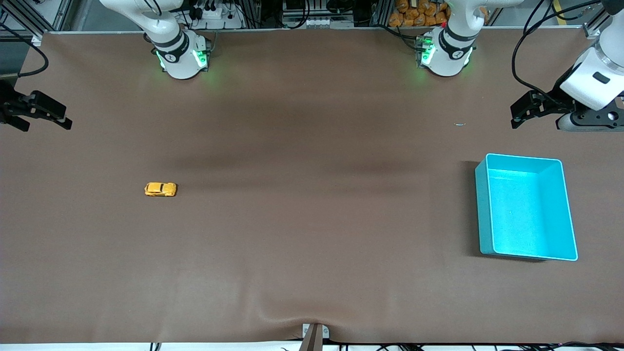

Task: Wind and store yellow beetle car
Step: 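Reach the right gripper toward the yellow toy car, then lower the right gripper over the yellow car and close on it, then drag the held car backward along the table with the right gripper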

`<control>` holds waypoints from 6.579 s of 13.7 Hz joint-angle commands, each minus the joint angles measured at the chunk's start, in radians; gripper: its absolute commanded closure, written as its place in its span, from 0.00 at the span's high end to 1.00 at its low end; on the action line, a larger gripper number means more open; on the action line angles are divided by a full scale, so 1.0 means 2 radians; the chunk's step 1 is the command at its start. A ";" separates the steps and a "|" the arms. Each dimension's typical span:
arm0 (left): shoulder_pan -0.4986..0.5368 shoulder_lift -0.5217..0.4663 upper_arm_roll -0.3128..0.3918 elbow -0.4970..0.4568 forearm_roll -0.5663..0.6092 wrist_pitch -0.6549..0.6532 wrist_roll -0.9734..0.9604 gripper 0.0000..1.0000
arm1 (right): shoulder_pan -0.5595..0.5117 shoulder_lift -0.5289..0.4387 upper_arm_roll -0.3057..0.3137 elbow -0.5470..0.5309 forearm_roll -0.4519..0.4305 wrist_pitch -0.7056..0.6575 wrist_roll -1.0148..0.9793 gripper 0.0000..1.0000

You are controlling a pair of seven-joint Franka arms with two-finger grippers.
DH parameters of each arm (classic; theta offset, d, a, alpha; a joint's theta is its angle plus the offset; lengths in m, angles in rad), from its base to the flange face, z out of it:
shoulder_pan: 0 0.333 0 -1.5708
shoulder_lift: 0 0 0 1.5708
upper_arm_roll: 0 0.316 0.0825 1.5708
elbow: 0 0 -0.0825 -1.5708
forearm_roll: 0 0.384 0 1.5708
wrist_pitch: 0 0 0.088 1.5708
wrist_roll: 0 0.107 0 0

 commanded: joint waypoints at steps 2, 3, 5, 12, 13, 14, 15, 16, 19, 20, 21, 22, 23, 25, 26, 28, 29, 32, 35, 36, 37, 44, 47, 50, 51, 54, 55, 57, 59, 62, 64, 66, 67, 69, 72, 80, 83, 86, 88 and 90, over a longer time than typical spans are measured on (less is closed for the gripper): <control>0.000 -0.008 -0.001 0.002 0.013 0.000 0.006 1.00 | 0.005 -0.012 0.000 -0.004 0.003 -0.004 0.003 1.00; 0.000 -0.007 -0.001 0.001 0.012 0.000 0.006 1.00 | 0.005 -0.013 0.000 -0.005 0.003 -0.005 0.003 1.00; 0.000 -0.007 -0.001 0.001 0.012 0.000 0.006 1.00 | 0.005 -0.016 0.000 -0.007 0.003 -0.006 0.003 1.00; 0.016 -0.002 -0.005 0.012 0.005 0.000 0.006 1.00 | 0.010 -0.007 0.001 -0.008 0.003 -0.026 -0.046 1.00; 0.016 -0.002 -0.005 0.012 0.005 0.001 0.006 1.00 | 0.012 0.000 0.000 -0.016 0.003 -0.025 -0.087 1.00; 0.017 -0.001 -0.005 0.012 0.005 0.003 0.006 1.00 | 0.009 0.004 0.000 -0.021 0.003 -0.021 -0.111 1.00; 0.017 0.000 -0.003 0.012 0.005 0.003 0.006 1.00 | 0.009 0.013 0.000 -0.024 0.003 -0.010 -0.115 1.00; 0.017 0.001 -0.002 0.012 0.006 0.003 0.006 1.00 | 0.011 0.023 0.000 -0.027 0.003 -0.002 -0.120 1.00; 0.017 0.002 -0.002 0.012 0.006 0.005 0.006 1.00 | 0.020 0.038 0.000 -0.079 0.002 0.052 -0.177 1.00; 0.017 0.003 -0.002 0.012 0.009 0.006 0.006 1.00 | 0.024 0.038 0.000 -0.104 0.001 0.073 -0.210 1.00; 0.017 0.008 -0.002 0.012 0.010 0.006 0.006 1.00 | 0.023 0.040 0.000 -0.128 0.000 0.104 -0.262 1.00; 0.017 0.026 -0.001 0.012 0.005 0.007 0.002 1.00 | 0.021 0.037 0.000 -0.166 0.000 0.155 -0.318 1.00; 0.025 0.032 -0.001 0.011 0.003 0.006 0.001 1.00 | 0.021 0.039 -0.001 -0.190 0.000 0.193 -0.364 1.00; 0.041 0.026 -0.001 0.012 -0.005 0.003 0.005 1.00 | 0.020 0.055 -0.001 -0.228 -0.001 0.240 -0.436 1.00; 0.043 0.020 -0.002 0.012 -0.006 0.000 0.006 1.00 | 0.021 0.068 -0.001 -0.238 -0.002 0.254 -0.479 1.00; 0.039 0.014 -0.010 0.024 -0.008 -0.007 0.000 1.00 | 0.016 0.114 -0.001 -0.238 -0.005 0.278 -0.584 1.00; 0.039 0.015 -0.019 0.036 -0.009 -0.010 -0.003 1.00 | 0.012 0.132 -0.001 -0.239 -0.005 0.294 -0.626 1.00; 0.043 0.015 -0.019 0.044 -0.008 -0.011 -0.001 1.00 | 0.006 0.165 -0.001 -0.251 -0.005 0.359 -0.696 1.00; 0.060 0.020 -0.015 0.041 -0.009 -0.012 0.001 1.00 | 0.016 0.188 -0.001 -0.254 -0.012 0.402 -0.716 1.00; 0.071 0.020 -0.015 0.042 -0.015 -0.012 0.001 1.00 | 0.019 0.200 -0.001 -0.255 -0.014 0.419 -0.717 1.00; 0.089 0.021 -0.014 0.042 -0.037 -0.012 0.001 1.00 | 0.022 0.208 -0.001 -0.262 -0.014 0.434 -0.717 1.00; 0.123 0.033 -0.025 0.040 -0.079 -0.012 0.007 1.00 | 0.024 0.208 -0.001 -0.318 -0.015 0.518 -0.724 1.00; 0.122 0.034 -0.067 0.041 -0.063 -0.011 0.004 1.00 | 0.024 0.209 -0.001 -0.333 -0.015 0.550 -0.727 0.99; 0.122 0.037 -0.114 0.043 -0.014 -0.007 -0.004 1.00 | 0.024 0.209 -0.001 -0.335 -0.015 0.551 -0.728 0.90; 0.122 0.037 -0.122 0.044 -0.009 -0.005 -0.006 1.00 | 0.024 0.210 -0.001 -0.336 -0.015 0.551 -0.728 0.86; 0.124 0.034 -0.145 0.045 0.007 -0.005 -0.006 1.00 | 0.024 0.213 -0.001 -0.335 -0.016 0.551 -0.728 0.73; 0.125 0.033 -0.145 0.045 0.007 -0.006 -0.006 1.00 | 0.024 0.217 -0.001 -0.335 -0.016 0.551 -0.728 0.66; 0.123 0.032 -0.147 0.045 0.008 -0.007 -0.006 1.00 | 0.022 0.221 -0.001 -0.335 -0.015 0.551 -0.728 0.60; 0.125 0.031 -0.150 0.045 0.007 -0.009 -0.006 1.00 | 0.022 0.222 -0.001 -0.335 -0.015 0.551 -0.728 0.51; 0.124 0.029 -0.152 0.041 0.005 -0.013 -0.007 1.00 | 0.022 0.224 -0.001 -0.334 -0.015 0.550 -0.729 0.47; 0.125 0.030 -0.152 0.041 0.002 -0.018 -0.006 1.00 | 0.022 0.226 -0.001 -0.334 -0.016 0.549 -0.730 0.45; 0.125 0.030 -0.152 0.041 0.001 -0.018 -0.006 1.00 | 0.022 0.229 -0.001 -0.330 -0.017 0.547 -0.741 0.44; 0.126 0.031 -0.152 0.040 0.001 -0.018 -0.006 1.00 | 0.019 0.230 -0.001 -0.330 -0.017 0.547 -0.753 0.44; 0.128 0.031 -0.151 0.038 0.001 -0.018 -0.006 1.00 | 0.013 0.232 -0.002 -0.328 -0.017 0.547 -0.759 0.44; 0.129 0.033 -0.151 0.038 0.001 -0.018 -0.006 1.00 | 0.003 0.232 -0.002 -0.328 -0.017 0.547 -0.761 0.44; 0.129 0.034 -0.151 0.038 0.001 -0.021 -0.005 1.00 | -0.030 0.244 -0.002 -0.322 -0.016 0.550 -0.797 0.44; 0.129 0.034 -0.151 0.038 0.001 -0.022 -0.005 1.00 | -0.047 0.244 -0.002 -0.322 -0.016 0.550 -0.809 0.44; 0.129 0.034 -0.151 0.038 0.002 -0.022 -0.006 1.00 | -0.063 0.249 -0.002 -0.320 -0.016 0.550 -0.817 0.44; 0.129 0.034 -0.151 0.038 0.002 -0.022 -0.005 1.00 | -0.073 0.251 -0.002 -0.318 -0.016 0.550 -0.820 0.44; 0.128 0.034 -0.151 0.038 0.002 -0.022 -0.005 1.00 | -0.080 0.254 -0.002 -0.317 -0.016 0.550 -0.829 0.44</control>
